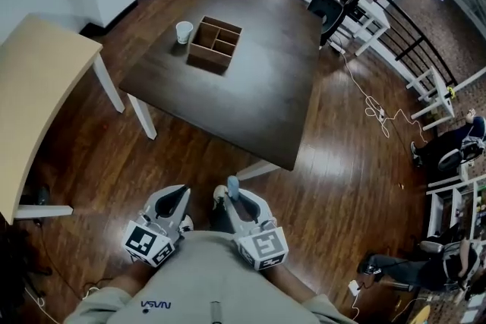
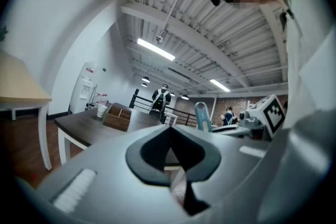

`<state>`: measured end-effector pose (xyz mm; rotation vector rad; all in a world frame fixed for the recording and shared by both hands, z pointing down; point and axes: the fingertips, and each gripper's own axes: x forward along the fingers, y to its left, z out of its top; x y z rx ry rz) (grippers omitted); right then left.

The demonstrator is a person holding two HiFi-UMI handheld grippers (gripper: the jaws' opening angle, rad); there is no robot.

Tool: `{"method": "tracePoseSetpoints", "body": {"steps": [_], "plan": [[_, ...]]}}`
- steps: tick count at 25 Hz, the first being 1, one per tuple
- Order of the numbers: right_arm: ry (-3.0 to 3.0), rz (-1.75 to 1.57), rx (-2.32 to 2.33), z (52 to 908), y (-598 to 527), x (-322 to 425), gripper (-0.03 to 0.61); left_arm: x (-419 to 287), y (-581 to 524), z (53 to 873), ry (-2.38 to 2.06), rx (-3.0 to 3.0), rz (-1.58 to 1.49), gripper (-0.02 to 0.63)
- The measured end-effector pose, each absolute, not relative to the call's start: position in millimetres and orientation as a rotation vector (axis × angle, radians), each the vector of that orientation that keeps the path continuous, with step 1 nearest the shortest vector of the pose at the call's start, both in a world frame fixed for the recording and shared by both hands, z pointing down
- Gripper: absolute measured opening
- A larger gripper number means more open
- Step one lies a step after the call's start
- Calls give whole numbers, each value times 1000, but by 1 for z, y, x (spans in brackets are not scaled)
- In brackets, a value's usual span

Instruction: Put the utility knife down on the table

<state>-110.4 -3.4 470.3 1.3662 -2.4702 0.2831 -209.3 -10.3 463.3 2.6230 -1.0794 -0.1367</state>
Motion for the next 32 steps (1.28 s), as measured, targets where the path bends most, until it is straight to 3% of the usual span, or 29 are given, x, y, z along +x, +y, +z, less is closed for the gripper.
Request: {"method": "tracePoseSetpoints", "body": {"steps": [10, 23, 32], "plan": [[-2575, 336, 1313, 482, -98, -108, 67, -203, -98, 470, -1190, 2625, -40, 2], [-2488, 491, 1336, 507, -244, -4, 67, -98, -243, 466, -1125, 2678, 85, 2], [-2277, 566, 1319, 578, -317, 59, 67, -31, -306, 505, -977, 2707, 263, 2]]}}
